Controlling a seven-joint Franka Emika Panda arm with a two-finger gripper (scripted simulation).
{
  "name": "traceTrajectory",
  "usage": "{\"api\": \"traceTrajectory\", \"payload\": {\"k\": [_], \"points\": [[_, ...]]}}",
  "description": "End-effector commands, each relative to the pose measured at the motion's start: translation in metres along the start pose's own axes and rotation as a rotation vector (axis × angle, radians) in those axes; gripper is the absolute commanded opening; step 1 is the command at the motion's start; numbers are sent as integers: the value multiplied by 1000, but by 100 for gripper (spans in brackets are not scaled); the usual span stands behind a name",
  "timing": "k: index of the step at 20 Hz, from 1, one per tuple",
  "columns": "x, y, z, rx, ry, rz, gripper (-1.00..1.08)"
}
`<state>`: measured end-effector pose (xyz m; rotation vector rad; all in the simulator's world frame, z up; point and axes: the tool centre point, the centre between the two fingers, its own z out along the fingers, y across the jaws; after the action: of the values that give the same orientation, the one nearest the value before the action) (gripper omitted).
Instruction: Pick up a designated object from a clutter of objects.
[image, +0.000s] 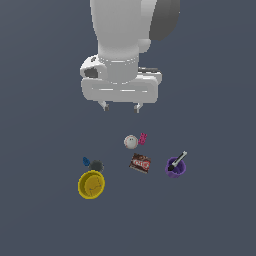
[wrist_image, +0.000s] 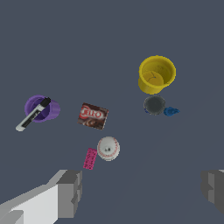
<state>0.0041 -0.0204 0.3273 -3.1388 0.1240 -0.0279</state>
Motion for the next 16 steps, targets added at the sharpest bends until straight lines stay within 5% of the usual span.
{"api": "traceTrajectory", "payload": {"k": [1, 16], "points": [[0, -1, 2, 0, 0, 0, 100], [-9, -28, 78, -7, -4, 76, 100]]}}
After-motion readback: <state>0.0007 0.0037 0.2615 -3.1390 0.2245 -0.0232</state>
